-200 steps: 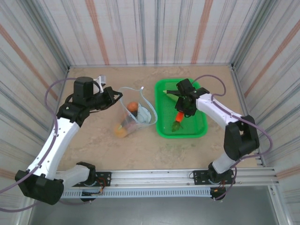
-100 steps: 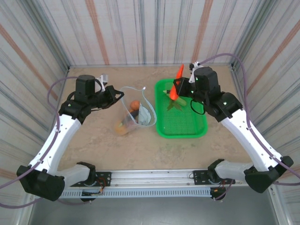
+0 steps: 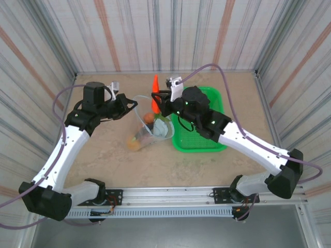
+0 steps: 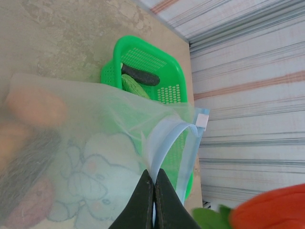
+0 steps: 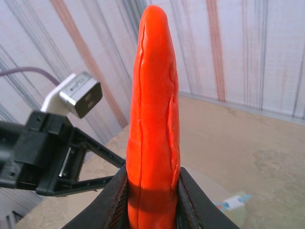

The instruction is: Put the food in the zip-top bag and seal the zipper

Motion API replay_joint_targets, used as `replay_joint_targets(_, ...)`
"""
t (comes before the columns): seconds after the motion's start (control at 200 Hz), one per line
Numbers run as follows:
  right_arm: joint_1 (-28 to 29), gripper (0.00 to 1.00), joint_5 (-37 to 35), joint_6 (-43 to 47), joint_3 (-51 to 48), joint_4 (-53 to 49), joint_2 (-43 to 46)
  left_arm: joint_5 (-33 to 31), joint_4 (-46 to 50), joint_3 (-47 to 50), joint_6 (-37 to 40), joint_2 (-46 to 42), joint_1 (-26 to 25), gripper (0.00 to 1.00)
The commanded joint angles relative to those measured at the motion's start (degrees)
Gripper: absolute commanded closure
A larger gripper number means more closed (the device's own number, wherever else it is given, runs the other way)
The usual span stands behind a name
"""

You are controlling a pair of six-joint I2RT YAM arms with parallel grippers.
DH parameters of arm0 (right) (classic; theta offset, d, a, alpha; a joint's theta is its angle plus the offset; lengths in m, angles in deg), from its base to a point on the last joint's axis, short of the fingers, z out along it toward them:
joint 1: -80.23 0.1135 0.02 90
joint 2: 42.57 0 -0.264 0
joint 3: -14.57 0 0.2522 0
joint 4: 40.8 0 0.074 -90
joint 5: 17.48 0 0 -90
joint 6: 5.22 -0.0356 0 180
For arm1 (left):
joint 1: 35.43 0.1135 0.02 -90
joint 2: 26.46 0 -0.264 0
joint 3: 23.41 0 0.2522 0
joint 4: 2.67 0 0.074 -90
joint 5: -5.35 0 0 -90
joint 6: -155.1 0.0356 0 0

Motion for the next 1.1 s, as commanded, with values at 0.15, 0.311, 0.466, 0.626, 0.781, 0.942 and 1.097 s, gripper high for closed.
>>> replay_joint_targets(0.15, 5.0, 0.73, -6.7, 1.4, -6.6, 17.5, -7.0, 1.1, -4.3, -1.2, -3.7, -0.3, 0.5, 1.0)
replay_joint_targets(0.311, 5.2, 0.72, -5.3, -4.8, -7.1, 14.4, -9.5, 1.1, -6.0, -1.1, -5.2, -0.3, 0.5, 1.0)
replay_joint_targets(0.466, 5.3, 0.71, -5.9, -8.4, -6.4, 9.0, -12.6, -0.2, -6.0, -0.7, -5.5, -0.6, 0.5, 1.0)
replay_joint_targets(0.626, 3.7, 0.64, -7.0, -13.7, -3.7, -0.1, -15.1, -1.4, -5.6, -0.5, -5.4, -1.5, 0.5, 1.0)
replay_joint_targets(0.781, 1.4, 0.33, -4.6, -17.1, -1.8, -4.6, -15.8, -1.8, -5.3, -0.4, -5.1, -2.0, 0.7, 1.0)
replay_joint_targets(0.942, 0.7, 0.31, -3.8, -16.8, -0.3, -6.8, -15.1, -1.7, -5.2, 0.1, -4.9, -2.2, 0.8, 1.0)
replay_joint_targets(1.097, -0.5, 0.37, 0.1, -15.5, 2.1, -9.1, -13.8, -2.1, -4.5, 0.6, -3.7, -2.5, 0.9, 1.0)
